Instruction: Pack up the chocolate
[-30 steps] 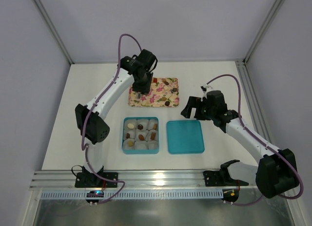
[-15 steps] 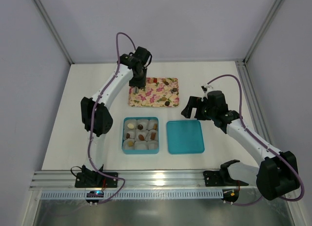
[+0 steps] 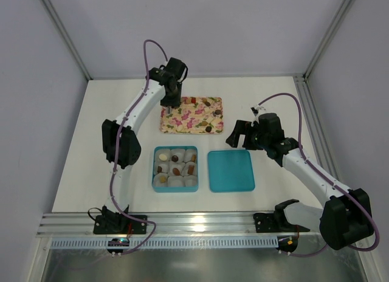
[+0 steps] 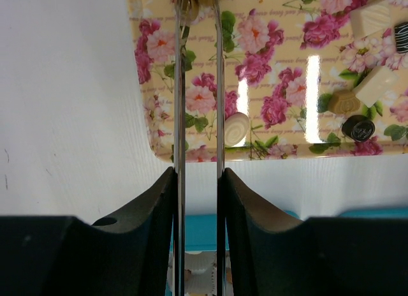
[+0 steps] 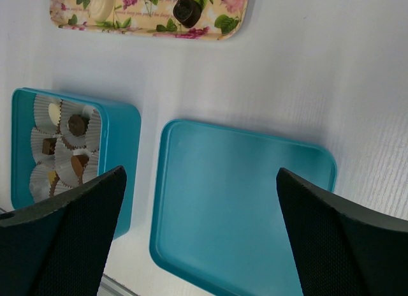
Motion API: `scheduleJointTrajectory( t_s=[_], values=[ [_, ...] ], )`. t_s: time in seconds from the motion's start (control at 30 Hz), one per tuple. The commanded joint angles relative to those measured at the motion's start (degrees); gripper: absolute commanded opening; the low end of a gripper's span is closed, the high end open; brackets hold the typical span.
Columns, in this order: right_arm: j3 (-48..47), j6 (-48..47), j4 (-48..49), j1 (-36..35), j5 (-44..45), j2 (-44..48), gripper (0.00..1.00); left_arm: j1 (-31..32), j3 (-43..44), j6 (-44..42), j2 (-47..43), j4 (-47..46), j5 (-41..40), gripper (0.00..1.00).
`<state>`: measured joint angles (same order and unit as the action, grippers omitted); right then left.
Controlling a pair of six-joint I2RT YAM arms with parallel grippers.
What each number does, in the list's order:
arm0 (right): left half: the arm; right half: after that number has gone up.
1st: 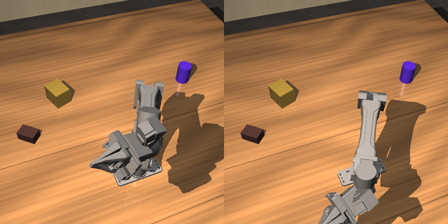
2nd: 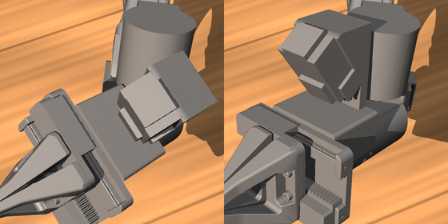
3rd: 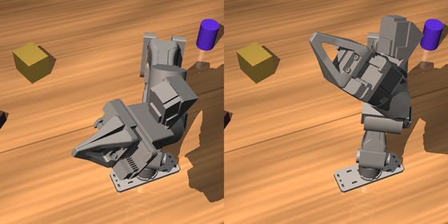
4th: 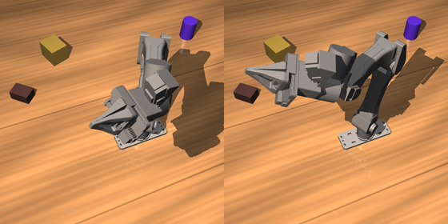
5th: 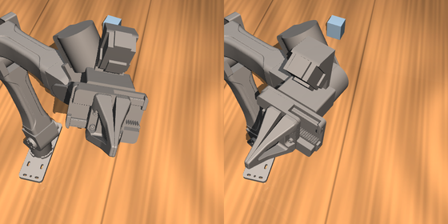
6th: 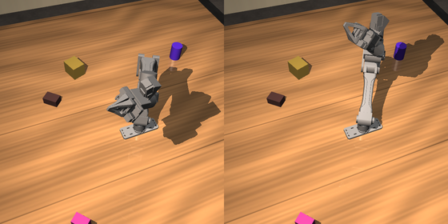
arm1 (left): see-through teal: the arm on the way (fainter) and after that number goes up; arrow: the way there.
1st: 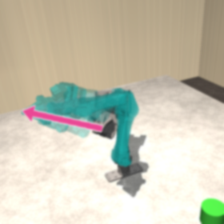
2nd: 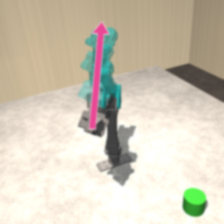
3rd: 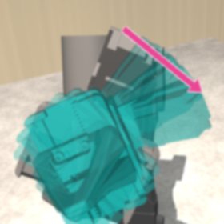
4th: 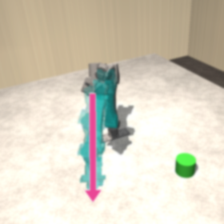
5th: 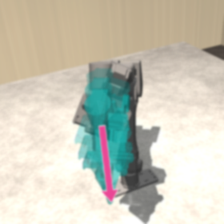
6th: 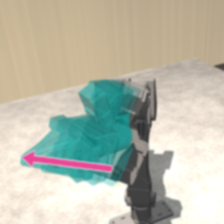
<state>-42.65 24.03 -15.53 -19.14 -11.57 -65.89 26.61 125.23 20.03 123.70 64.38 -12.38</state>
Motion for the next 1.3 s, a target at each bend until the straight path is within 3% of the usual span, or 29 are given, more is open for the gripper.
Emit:
scheduleJointTrajectory(
  t_s=[0.0,1.27],
  values=[
    [-0.85,-0.83,1.29,-0.2,0.5,0.41,1.0,-0.51,0.37,-1.4,-0.48,-3.91,0.51,0.34],
    [0.38,-0.65,2.08,-0.2,0.15,0.67,1.0,-0.68,0.81,-1.93,0.41,-4.26,0.08,0.37]
  ],
)
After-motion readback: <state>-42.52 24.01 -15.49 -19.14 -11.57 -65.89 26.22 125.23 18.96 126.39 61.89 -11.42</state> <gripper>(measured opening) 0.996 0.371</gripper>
